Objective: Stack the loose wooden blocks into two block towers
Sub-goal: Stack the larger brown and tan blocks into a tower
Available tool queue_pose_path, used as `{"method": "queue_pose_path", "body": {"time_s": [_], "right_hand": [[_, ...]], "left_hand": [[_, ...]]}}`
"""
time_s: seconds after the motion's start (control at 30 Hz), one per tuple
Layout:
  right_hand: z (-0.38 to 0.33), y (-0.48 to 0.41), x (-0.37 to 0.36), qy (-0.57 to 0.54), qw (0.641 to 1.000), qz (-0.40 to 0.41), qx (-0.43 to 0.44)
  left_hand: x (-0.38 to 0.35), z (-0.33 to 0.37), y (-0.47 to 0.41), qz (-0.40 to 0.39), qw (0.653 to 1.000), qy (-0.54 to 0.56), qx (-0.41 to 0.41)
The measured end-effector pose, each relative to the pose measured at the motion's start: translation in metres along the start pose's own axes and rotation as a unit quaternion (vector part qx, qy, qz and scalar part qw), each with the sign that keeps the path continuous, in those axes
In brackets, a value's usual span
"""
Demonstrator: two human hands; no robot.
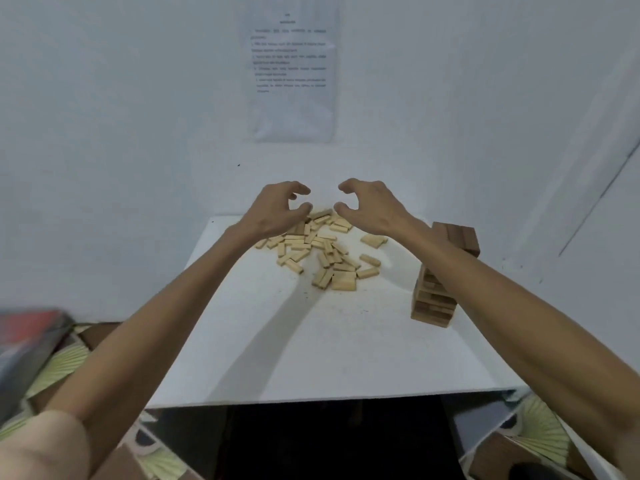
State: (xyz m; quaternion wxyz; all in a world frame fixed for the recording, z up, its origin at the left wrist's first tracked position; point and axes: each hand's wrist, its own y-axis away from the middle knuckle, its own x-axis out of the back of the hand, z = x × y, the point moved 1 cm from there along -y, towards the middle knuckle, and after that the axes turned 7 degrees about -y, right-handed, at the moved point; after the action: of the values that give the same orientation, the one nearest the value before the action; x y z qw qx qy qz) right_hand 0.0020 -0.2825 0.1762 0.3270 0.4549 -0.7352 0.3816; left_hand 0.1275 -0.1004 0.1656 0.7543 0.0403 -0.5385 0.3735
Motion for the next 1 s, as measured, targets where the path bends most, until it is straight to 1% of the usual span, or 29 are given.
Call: {"method": "queue_pose_path", "body": {"time_s": [0.23,0.47,0.77,0.87,1.0], "right_hand": [[-0.011,-0.031,-0.039,0.002,0.999,-0.045,0.011],[-0.003,-0.071,-0.069,0.008,0.997,-0.073,-0.002],[0.017,-0.127,-0.12,0.029,0.991,-0.129,-0.021],[0.025,-0.146,-0.141,0.051,0.987,-0.152,-0.004],[0.032,-0.168,-0.165,0.096,0.973,-0.208,0.032]], "left_hand": [[0.006,-0.047,0.005,-0.008,0.999,-0.031,0.044],[-0.007,-0.075,-0.02,-0.024,0.997,-0.017,0.075],[-0.048,-0.126,-0.067,-0.083,0.99,-0.012,0.11],[-0.063,-0.147,-0.081,-0.105,0.989,-0.015,0.106],[-0.079,-0.17,-0.098,-0.136,0.984,-0.056,0.098]]}}
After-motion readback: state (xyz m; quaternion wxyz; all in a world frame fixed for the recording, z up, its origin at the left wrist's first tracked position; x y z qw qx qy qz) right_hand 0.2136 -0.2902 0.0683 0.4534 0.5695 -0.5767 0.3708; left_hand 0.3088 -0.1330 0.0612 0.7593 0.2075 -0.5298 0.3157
